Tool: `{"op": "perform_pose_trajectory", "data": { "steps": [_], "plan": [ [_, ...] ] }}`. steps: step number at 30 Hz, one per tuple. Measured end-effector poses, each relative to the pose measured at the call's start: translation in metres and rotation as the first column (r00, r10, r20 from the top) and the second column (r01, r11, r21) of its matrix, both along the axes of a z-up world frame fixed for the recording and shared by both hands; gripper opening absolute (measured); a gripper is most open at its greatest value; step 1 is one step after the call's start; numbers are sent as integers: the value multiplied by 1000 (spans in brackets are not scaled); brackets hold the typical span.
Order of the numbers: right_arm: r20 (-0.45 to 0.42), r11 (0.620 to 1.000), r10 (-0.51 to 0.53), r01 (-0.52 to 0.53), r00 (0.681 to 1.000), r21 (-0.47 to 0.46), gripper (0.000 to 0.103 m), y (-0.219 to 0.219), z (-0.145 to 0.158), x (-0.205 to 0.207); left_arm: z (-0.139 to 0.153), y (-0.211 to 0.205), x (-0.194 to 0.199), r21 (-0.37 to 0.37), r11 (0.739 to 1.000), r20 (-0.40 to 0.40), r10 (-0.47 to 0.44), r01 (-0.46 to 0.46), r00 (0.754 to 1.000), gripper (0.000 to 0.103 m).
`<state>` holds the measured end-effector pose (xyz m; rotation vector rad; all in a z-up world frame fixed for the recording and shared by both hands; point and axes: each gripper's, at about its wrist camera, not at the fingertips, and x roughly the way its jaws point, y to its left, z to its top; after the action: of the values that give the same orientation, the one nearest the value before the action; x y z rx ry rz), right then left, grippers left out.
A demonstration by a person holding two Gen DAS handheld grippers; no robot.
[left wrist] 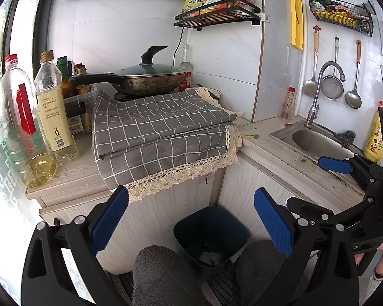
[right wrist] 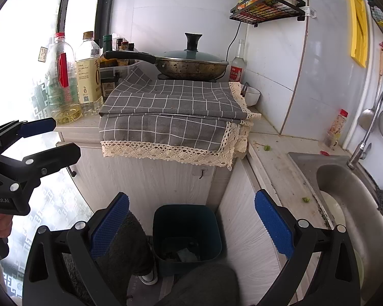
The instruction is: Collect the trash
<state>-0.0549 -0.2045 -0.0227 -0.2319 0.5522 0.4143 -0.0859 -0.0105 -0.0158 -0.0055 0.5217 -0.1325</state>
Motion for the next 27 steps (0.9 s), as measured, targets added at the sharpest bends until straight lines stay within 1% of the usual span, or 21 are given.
{"op": "perform_pose_trajectory", "data": {
  "steps": [27],
  "plan": [
    [0,1000,0,0,1000,-1,100,1,1,-1,3,-1,-3,0,1000,2,-10,10,1000,100]
  ]
}}
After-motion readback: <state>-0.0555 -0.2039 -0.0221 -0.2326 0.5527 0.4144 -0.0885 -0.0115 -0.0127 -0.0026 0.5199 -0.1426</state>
